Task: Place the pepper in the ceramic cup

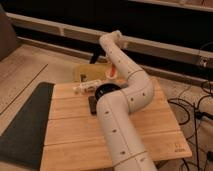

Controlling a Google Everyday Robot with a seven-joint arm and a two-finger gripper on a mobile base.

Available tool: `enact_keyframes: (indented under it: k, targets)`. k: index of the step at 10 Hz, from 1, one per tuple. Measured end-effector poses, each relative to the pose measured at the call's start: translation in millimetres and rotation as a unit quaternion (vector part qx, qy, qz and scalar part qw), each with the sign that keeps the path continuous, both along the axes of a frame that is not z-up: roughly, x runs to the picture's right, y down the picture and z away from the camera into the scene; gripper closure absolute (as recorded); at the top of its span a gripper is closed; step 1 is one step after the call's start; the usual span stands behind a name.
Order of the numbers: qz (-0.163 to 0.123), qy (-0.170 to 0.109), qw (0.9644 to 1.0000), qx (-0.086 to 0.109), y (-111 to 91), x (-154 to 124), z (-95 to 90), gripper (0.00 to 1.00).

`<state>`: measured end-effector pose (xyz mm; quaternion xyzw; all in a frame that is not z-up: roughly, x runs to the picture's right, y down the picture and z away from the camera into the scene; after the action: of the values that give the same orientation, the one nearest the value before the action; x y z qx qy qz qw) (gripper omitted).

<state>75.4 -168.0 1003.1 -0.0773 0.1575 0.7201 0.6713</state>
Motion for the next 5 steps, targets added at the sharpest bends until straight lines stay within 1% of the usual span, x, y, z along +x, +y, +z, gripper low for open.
enact_keyframes:
  k: [3,4,5]
  targets:
    - [-0.002,-0.007,1.0000,-0.005,3.6,-3.4,1.7,0.42]
    - [-0.003,-0.008,0.9999,-0.006,4.6,-3.6,1.9,0.30]
    - [-0.003,-0.008,0.9999,-0.007,5.0,-4.0,1.8,0.23]
